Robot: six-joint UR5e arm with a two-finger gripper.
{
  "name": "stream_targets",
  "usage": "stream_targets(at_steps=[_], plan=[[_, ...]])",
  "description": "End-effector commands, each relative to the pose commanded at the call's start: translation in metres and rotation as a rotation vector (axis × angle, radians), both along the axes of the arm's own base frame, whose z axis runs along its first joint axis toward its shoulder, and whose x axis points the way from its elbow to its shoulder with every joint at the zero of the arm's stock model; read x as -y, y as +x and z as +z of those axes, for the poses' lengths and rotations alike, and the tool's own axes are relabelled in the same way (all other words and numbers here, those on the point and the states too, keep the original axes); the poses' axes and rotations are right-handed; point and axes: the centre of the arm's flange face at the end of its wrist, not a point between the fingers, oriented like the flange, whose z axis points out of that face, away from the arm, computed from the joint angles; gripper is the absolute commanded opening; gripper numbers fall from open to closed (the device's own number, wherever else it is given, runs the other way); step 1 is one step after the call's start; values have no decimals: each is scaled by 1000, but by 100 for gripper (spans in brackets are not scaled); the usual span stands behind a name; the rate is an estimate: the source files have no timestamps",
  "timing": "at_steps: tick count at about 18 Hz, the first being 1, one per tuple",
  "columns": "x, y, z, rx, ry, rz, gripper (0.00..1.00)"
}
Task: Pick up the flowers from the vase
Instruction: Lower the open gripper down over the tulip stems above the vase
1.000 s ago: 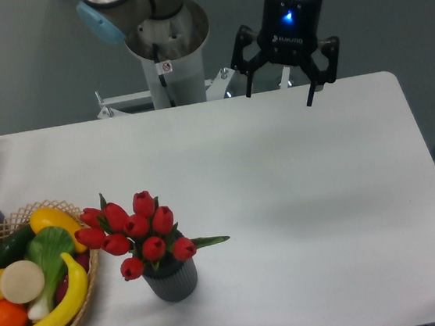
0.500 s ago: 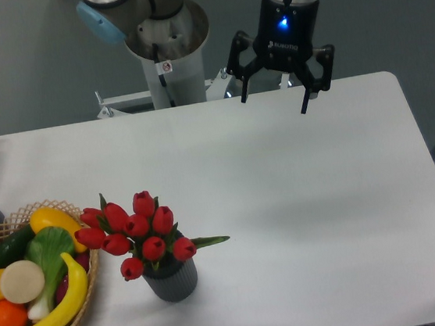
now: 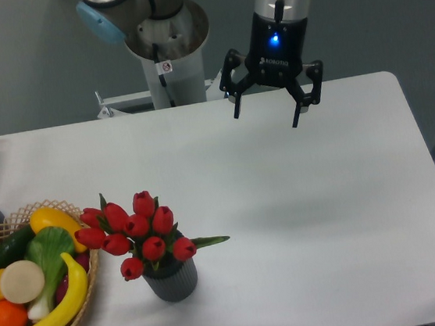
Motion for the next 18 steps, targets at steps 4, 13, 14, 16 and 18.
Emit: stream_targets(at_steps=[4,13,14,16,18], plan=[[-3,8,-21,-85,34,-15,100],[-38,29,-49,-75,33,-104,100],[-49,36,-51,-89,39,-137,100],[-64,41,-61,-113,45,-189,100],[-79,48,-69,-115,50,-224,100]])
